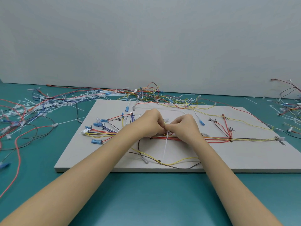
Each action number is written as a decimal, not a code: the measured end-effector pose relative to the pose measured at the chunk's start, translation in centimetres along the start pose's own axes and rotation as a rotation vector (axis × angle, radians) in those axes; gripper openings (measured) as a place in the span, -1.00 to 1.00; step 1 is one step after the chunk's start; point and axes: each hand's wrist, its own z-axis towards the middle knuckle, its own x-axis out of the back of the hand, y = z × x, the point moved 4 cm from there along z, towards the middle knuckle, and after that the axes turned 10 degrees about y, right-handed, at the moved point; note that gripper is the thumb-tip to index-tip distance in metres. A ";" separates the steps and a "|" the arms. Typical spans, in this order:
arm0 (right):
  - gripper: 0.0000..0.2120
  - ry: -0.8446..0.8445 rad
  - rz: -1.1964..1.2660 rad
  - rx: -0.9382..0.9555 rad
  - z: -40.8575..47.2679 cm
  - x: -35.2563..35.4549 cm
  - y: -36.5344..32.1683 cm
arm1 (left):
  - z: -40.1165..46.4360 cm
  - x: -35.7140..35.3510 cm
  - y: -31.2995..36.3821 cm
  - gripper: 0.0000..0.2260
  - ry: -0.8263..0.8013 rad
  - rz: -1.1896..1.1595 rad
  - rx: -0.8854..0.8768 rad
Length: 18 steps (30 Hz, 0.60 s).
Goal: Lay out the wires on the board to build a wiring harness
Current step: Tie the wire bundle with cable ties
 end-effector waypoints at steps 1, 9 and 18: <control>-0.85 -0.001 0.015 -0.008 0.0 0.0 0.1 | 0.1 0.0 0.0 -0.92 -0.002 -0.002 0.013; -0.90 -0.046 0.058 -0.009 -0.1 0.1 0.0 | 0.2 0.2 0.1 -0.94 0.008 -0.008 0.111; -0.81 -0.129 0.054 -0.005 -0.4 0.7 -0.1 | 0.2 0.0 0.7 -0.82 -0.034 0.022 0.233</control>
